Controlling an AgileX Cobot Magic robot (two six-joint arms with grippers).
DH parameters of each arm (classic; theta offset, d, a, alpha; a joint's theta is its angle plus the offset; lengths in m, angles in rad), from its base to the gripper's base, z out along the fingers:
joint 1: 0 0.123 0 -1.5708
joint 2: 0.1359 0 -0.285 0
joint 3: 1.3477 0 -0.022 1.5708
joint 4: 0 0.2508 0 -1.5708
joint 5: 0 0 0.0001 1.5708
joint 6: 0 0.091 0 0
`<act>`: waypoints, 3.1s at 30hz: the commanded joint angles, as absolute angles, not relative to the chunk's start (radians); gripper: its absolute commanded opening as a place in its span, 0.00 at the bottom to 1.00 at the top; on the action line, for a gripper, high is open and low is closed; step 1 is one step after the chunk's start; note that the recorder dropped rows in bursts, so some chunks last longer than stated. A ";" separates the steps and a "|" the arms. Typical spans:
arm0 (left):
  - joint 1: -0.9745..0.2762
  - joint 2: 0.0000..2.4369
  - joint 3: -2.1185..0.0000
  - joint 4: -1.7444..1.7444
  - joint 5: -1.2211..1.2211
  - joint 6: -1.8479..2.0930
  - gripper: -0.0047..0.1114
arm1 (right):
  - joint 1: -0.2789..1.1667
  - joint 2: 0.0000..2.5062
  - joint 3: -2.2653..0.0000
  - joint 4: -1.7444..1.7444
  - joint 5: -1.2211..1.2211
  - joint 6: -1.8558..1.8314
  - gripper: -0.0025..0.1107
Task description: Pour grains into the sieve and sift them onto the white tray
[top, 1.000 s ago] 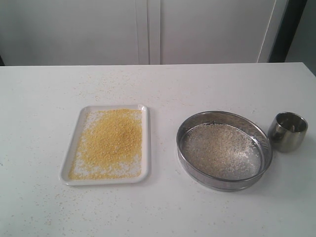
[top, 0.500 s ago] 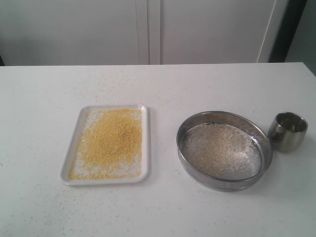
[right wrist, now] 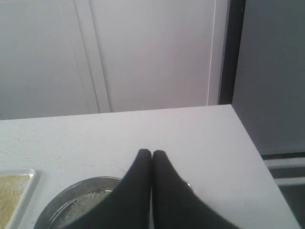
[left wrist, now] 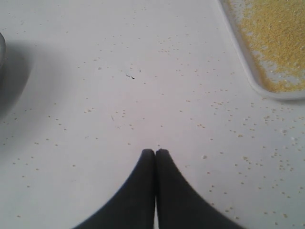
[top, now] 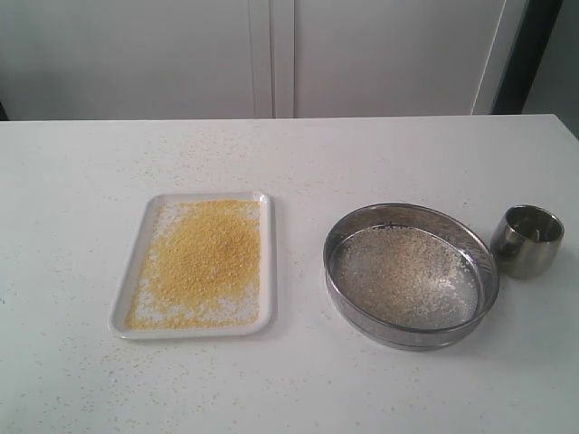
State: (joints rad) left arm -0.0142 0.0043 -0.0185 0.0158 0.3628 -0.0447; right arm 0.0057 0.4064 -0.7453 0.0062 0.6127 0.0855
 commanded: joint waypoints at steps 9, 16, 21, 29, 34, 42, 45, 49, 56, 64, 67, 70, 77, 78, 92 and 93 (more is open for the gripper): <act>-0.013 0.000 -0.009 0.010 0.361 -0.047 0.04 | 0.000 0.237 -0.631 0.029 0.558 0.024 0.02; -0.013 0.000 -0.009 0.010 0.361 -0.047 0.04 | 0.000 0.089 -0.534 0.029 0.558 0.024 0.02; -0.013 0.000 -0.009 0.010 0.361 -0.047 0.04 | 0.000 0.000 -0.448 0.029 0.562 0.024 0.02; -0.013 0.000 -0.009 0.010 0.361 -0.047 0.04 | -0.001 0.000 -0.312 0.029 0.537 0.024 0.02; -0.013 0.000 -0.009 0.010 0.361 -0.047 0.04 | -0.001 0.000 -0.243 0.029 0.514 0.026 0.02; -0.013 0.000 -0.009 0.010 0.361 -0.047 0.04 | -0.001 0.000 -0.133 0.029 0.416 0.026 0.02; -0.013 0.000 -0.009 0.010 0.361 -0.047 0.04 | -0.001 0.000 -0.103 0.029 0.420 0.026 0.02; -0.013 0.000 -0.009 0.010 0.361 -0.047 0.04 | -0.001 0.000 -0.068 0.029 0.414 0.026 0.02; -0.013 0.000 -0.009 0.010 0.361 -0.047 0.04 | -0.001 0.000 -0.044 0.029 0.404 0.029 0.02; -0.013 0.000 -0.009 0.010 0.361 -0.047 0.04 | -0.001 0.000 -0.044 0.029 0.404 0.029 0.02; -0.013 0.000 -0.009 0.010 0.361 -0.047 0.04 | -0.001 0.000 -0.025 0.029 0.392 0.029 0.02; -0.013 0.000 -0.009 0.010 0.361 -0.047 0.04 | -0.001 0.000 0.000 0.029 0.371 0.029 0.02; -0.013 0.000 -0.009 0.010 0.361 -0.047 0.04 | -0.001 0.000 0.000 0.029 0.342 0.029 0.02; -0.013 0.000 -0.009 0.010 0.361 -0.047 0.04 | -0.001 0.000 0.000 0.029 0.342 0.029 0.02; -0.013 0.000 -0.009 0.010 0.361 -0.047 0.04 | -0.001 0.000 0.000 0.029 0.342 0.029 0.02; -0.013 0.000 -0.009 0.010 0.361 -0.047 0.04 | -0.001 0.000 0.000 0.029 0.342 0.029 0.02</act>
State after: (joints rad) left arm -0.0142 0.0043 -0.0185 0.0158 0.3628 -0.0447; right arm 0.0057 0.0056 -0.0055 0.0244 0.3580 0.0332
